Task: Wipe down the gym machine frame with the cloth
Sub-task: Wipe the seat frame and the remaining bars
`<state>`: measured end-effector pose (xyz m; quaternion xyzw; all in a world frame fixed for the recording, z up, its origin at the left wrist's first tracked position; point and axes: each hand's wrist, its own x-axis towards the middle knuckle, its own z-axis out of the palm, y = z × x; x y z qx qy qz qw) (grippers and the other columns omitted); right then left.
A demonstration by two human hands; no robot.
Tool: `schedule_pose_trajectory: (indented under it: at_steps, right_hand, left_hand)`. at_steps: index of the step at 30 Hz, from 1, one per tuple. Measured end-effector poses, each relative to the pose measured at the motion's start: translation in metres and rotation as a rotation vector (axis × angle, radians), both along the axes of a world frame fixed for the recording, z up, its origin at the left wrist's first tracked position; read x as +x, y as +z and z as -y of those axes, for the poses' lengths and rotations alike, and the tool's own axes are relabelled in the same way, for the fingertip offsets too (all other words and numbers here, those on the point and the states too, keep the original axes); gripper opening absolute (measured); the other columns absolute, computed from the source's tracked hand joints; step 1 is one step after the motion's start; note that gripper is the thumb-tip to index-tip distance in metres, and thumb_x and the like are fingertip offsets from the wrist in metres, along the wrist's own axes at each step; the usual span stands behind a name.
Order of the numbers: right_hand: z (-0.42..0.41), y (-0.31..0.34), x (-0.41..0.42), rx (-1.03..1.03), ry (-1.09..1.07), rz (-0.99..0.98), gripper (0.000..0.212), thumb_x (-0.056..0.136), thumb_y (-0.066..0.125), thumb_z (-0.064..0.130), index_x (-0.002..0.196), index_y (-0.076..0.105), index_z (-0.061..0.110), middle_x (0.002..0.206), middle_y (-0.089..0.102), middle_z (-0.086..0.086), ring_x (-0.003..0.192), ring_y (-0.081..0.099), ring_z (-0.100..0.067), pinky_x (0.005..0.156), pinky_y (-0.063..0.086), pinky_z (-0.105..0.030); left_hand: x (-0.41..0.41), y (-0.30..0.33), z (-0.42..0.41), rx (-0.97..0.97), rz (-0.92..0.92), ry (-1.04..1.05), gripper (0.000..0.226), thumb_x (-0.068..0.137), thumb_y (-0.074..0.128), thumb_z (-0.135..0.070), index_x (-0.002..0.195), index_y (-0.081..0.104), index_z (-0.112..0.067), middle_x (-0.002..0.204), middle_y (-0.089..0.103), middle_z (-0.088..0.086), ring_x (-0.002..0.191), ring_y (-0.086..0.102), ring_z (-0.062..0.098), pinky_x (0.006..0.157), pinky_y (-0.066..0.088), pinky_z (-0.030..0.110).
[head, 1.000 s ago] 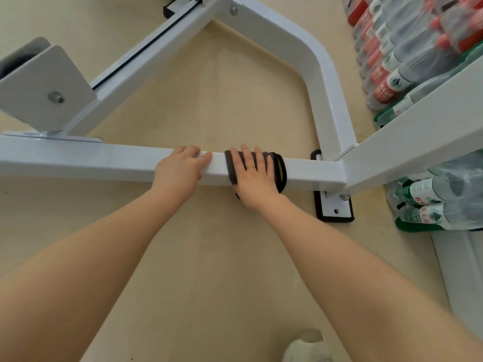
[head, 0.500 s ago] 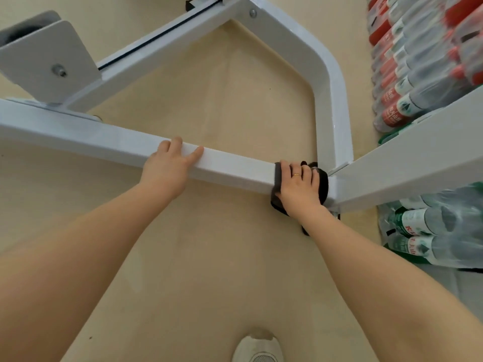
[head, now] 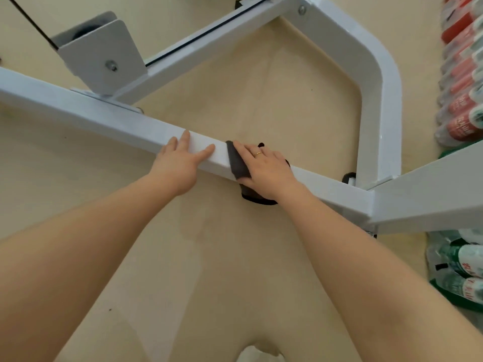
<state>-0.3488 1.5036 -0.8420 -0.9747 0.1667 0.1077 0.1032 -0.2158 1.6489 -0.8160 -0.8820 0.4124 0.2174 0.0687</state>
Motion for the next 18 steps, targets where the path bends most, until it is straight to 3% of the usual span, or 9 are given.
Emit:
schedule_pose_trajectory:
  at_steps: [3, 7, 13, 16, 18]
  right_hand:
    - [0.023, 0.004, -0.031, -0.009, -0.086, -0.035, 0.075, 0.082, 0.053, 0.058, 0.141, 0.026, 0.019, 0.131, 0.047, -0.005, 0.114, 0.046, -0.027, 0.088, 0.034, -0.036]
    - [0.011, -0.001, -0.019, -0.086, -0.132, -0.058, 0.072, 0.082, 0.052, 0.06, 0.13, 0.036, 0.009, 0.126, 0.049, -0.01, 0.111, 0.047, -0.029, 0.085, 0.034, -0.039]
    - [-0.043, -0.009, 0.056, -0.087, -0.047, 0.046, 0.075, 0.091, 0.048, 0.047, 0.143, 0.017, 0.002, 0.138, 0.037, -0.015, 0.119, 0.04, -0.031, 0.093, 0.03, -0.039]
    - [-0.052, -0.007, 0.07, -0.018, 0.037, 0.074, 0.082, 0.088, 0.046, 0.048, 0.147, 0.009, 0.006, 0.147, 0.027, -0.015, 0.128, 0.032, -0.032, 0.102, 0.024, -0.041]
    - [-0.038, -0.005, 0.059, 0.03, 0.118, 0.072, 0.077, 0.089, 0.044, 0.039, 0.149, 0.005, 0.011, 0.153, 0.019, -0.011, 0.132, 0.028, -0.03, 0.105, 0.021, -0.039]
  left_hand:
    - [0.002, 0.002, -0.001, 0.038, -0.019, 0.017, 0.073, 0.09, 0.03, -0.003, 0.144, 0.001, -0.043, 0.155, -0.011, 0.007, 0.142, -0.001, 0.029, 0.112, 0.02, 0.04]
    - [0.009, 0.003, -0.01, -0.025, -0.064, 0.066, 0.068, 0.09, 0.029, 0.002, 0.148, 0.001, -0.02, 0.156, -0.009, -0.004, 0.143, -0.001, 0.017, 0.115, 0.014, 0.035]
    - [0.015, 0.011, -0.015, -0.049, -0.078, 0.061, 0.064, 0.091, 0.03, 0.003, 0.148, 0.008, -0.014, 0.156, -0.002, -0.001, 0.143, 0.003, 0.017, 0.115, 0.009, 0.031]
    - [0.019, 0.012, -0.033, -0.04, -0.031, 0.118, 0.063, 0.091, 0.031, 0.001, 0.148, 0.008, -0.015, 0.156, -0.004, 0.0, 0.143, 0.001, 0.017, 0.114, 0.007, 0.03]
    - [0.021, 0.013, -0.044, 0.009, -0.059, 0.153, 0.065, 0.091, 0.032, -0.001, 0.148, 0.007, -0.02, 0.156, -0.006, -0.001, 0.143, 0.0, 0.018, 0.115, 0.009, 0.033]
